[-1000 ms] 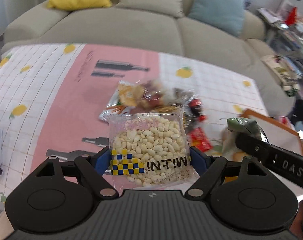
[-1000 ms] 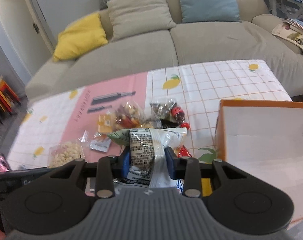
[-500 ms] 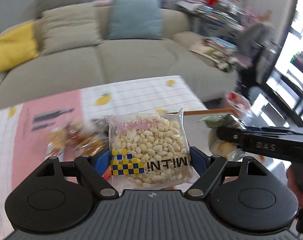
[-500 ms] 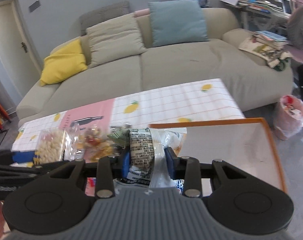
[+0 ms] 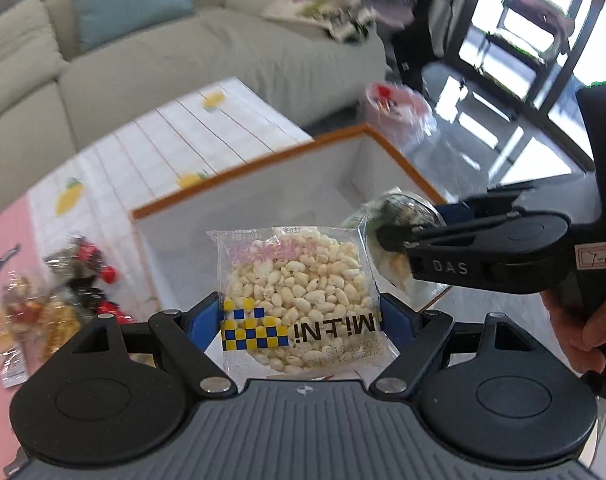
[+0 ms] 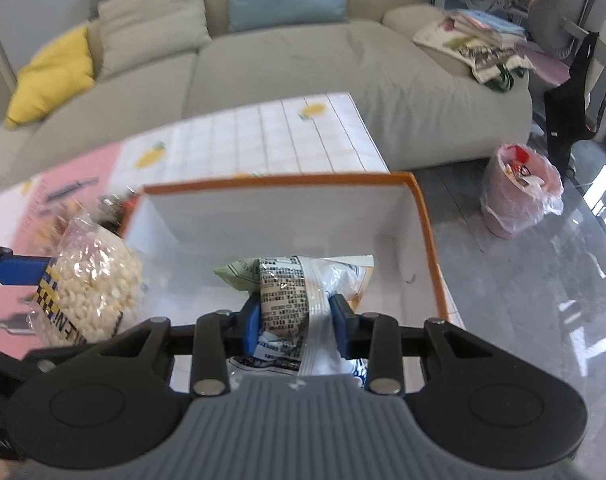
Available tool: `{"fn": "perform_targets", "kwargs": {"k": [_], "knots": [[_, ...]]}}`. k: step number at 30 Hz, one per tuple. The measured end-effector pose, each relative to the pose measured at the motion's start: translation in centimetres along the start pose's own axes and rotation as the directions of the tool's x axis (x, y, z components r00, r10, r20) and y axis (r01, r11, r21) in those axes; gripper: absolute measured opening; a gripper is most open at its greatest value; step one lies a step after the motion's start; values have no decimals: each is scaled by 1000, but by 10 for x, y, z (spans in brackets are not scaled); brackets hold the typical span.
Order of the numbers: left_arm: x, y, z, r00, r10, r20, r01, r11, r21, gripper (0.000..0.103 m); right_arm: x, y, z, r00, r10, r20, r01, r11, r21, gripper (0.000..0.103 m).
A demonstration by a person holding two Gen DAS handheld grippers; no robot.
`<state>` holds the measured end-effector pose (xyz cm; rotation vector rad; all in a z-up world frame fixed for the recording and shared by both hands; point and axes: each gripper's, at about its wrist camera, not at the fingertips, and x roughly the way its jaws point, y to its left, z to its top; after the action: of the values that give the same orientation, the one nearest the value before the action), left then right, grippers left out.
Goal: Organize snacks
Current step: 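Carry both packets into the orange box and open both tools to release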
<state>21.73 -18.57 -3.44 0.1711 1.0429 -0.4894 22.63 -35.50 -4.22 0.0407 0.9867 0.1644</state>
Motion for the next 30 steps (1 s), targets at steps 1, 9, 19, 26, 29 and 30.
{"fn": "perform_targets", "kwargs": {"k": [1,9,19,26,29,30], "knots": [[7,0,1,1000,-8,-19,8,1000,3,94,7,-2,1,1000,-5,-14,5,1000,-5,35],[57,17,1,982,-51,-181,50,999,-11,95,53,-9,5,990,-19,-142,9,997,-72,35],[84,28,-3,959,-52,-278,47,999,-25,96,84,-5,1,971,-41,-237,9,991,-133,36],[89,30,-6,956,-70,-285,55,997,-59,103,94,-5,-1,963,-48,-265,14,991,-131,36],[83,29,-7,962,-80,-262,69,996,-54,103,93,-3,-1,964,-53,-261,18,991,-133,46],[83,28,-4,964,-81,-254,70,996,-53,103,93,-3,0,964,-53,-259,19,991,-132,49]]}}
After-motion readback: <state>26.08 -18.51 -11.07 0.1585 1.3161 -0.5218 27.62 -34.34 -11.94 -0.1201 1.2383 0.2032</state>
